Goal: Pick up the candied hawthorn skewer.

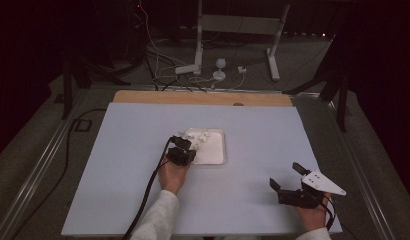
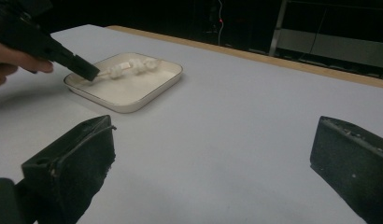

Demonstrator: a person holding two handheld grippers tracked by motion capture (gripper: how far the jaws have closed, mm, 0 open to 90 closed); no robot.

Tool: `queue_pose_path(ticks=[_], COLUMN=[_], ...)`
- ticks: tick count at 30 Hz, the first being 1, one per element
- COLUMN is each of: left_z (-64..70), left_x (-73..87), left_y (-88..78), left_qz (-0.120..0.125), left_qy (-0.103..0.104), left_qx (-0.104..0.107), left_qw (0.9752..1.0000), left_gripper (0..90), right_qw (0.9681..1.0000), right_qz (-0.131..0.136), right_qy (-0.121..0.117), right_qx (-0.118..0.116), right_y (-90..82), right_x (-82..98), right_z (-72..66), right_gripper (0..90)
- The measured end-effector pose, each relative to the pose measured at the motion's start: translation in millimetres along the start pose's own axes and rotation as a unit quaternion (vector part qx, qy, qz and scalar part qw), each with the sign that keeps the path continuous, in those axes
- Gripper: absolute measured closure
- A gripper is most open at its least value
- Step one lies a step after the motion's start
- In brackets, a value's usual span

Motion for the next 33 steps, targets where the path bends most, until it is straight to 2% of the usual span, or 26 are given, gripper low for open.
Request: queue_pose_path(ticks=[5,9,14,20,28,33], left_z=[0.4,-0.4,-1.1,-2.5,-6.1,-9.5], left_x=[4.5,9.4,10.4,11.3,15.6,17.3], left_y=[-7.2,-2.3,1.4,-6.2,-24.0,-34.8], left_qz=[-0.016,-0.036,-0.037,-0.021,0.008,0.036], left_qy=[0.000,-0.001,-0.005,-0.004,-0.001,-0.007], left_qx=[0.008,0.010,0.010,0.018,0.028,0.038], left_qw=[0.9998,0.9993,0.9993,0.9996,0.9996,0.9986], left_gripper=[89.9,89.0,89.9,90.0,90.0,90.0], right_qw=[1.0000,1.0000,1.0000,1.0000,1.0000,0.9999], right_qz=[0.001,0.000,0.001,0.001,0.002,0.000], right_qy=[-0.001,-0.002,-0.002,0.001,0.004,0.010], right_qx=[0.001,0.000,0.001,0.000,-0.002,-0.004], right_y=[0.2,0.5,0.3,-0.1,0.6,1.6], right_x=[-0.1,-0.2,-0.2,-0.1,-0.1,0.8], right_z=[-0.8,-1.2,-0.8,0.2,-0.3,0.8], right_gripper=[0.0,0.0,0.0,0.0,0.0,0.0])
Point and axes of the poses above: each handheld gripper's, and its own axes: y roughly forward along the jaws, x roughly out of its underside, z roughly to its right, the point moved 4 cm from there along y, roughly forward along the jaws, and after that the axes turned 2 degrees about -z, right-handed, at the moved point
